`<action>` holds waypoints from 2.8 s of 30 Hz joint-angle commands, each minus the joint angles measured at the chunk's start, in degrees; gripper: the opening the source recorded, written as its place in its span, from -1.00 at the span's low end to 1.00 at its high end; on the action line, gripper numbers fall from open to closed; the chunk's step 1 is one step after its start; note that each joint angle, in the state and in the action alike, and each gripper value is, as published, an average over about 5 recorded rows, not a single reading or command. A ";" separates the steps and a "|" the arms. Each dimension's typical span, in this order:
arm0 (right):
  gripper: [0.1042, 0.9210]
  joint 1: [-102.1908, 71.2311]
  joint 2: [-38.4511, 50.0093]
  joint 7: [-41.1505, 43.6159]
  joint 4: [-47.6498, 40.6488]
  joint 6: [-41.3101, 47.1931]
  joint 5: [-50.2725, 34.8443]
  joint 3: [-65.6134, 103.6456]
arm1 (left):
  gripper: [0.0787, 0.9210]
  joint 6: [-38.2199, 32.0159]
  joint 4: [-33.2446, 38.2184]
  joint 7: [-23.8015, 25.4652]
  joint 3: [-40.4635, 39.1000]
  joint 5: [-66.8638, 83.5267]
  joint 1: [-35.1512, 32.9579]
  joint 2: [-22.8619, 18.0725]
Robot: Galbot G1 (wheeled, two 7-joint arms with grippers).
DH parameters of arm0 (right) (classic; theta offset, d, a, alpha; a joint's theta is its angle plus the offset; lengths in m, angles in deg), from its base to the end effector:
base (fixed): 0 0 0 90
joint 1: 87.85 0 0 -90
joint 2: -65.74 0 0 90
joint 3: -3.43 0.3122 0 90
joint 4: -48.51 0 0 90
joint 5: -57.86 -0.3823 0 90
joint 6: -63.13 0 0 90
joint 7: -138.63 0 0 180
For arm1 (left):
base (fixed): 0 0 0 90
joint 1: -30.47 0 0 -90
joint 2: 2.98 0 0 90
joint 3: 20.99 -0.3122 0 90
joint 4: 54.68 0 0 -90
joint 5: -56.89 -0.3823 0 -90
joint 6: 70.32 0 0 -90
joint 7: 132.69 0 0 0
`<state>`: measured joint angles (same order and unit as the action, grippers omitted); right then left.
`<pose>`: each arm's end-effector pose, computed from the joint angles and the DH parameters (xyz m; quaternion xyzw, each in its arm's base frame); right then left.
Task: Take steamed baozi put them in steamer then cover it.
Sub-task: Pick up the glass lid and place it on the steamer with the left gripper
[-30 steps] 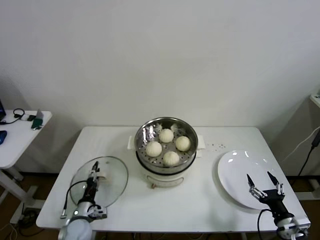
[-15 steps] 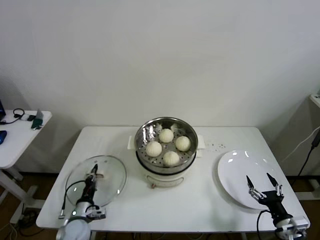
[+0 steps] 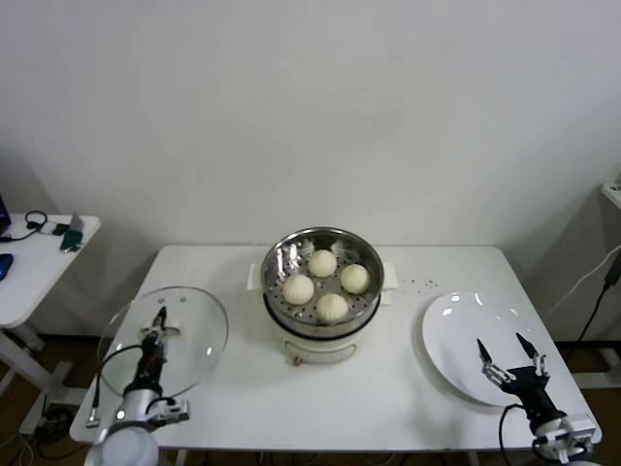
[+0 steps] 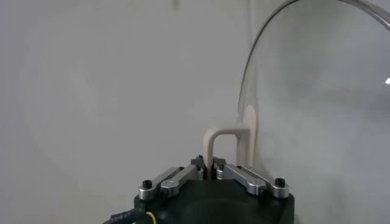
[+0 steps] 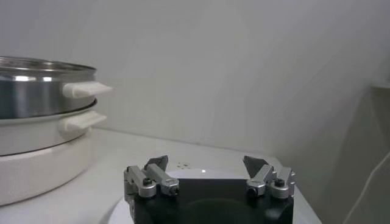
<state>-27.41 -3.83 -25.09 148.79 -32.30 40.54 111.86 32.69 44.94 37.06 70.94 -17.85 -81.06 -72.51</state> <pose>0.2181 -0.1966 -0.3388 0.0368 -0.9938 0.0648 0.0831 0.2667 0.0987 -0.3505 0.0573 -0.6579 -0.7478 0.0687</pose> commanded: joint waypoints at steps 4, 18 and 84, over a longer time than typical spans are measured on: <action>0.76 2.61 2.27 0.45 -2.52 -0.51 -0.40 -1.96 | -0.83 17.05 24.28 6.78 0.50 6.88 -7.31 11.54; 0.76 7.20 1.63 -0.51 -3.92 0.84 4.02 -6.27 | -0.83 27.67 25.23 17.62 -20.23 6.79 14.01 16.80; 0.76 6.52 -3.16 0.52 -7.32 -1.73 7.43 -1.85 | -0.83 31.88 -7.65 24.97 -45.07 -8.18 37.22 -15.94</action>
<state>-20.97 -6.85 -24.59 141.50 -33.95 47.98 109.92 61.87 38.94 62.62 25.96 -26.12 -44.05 -87.58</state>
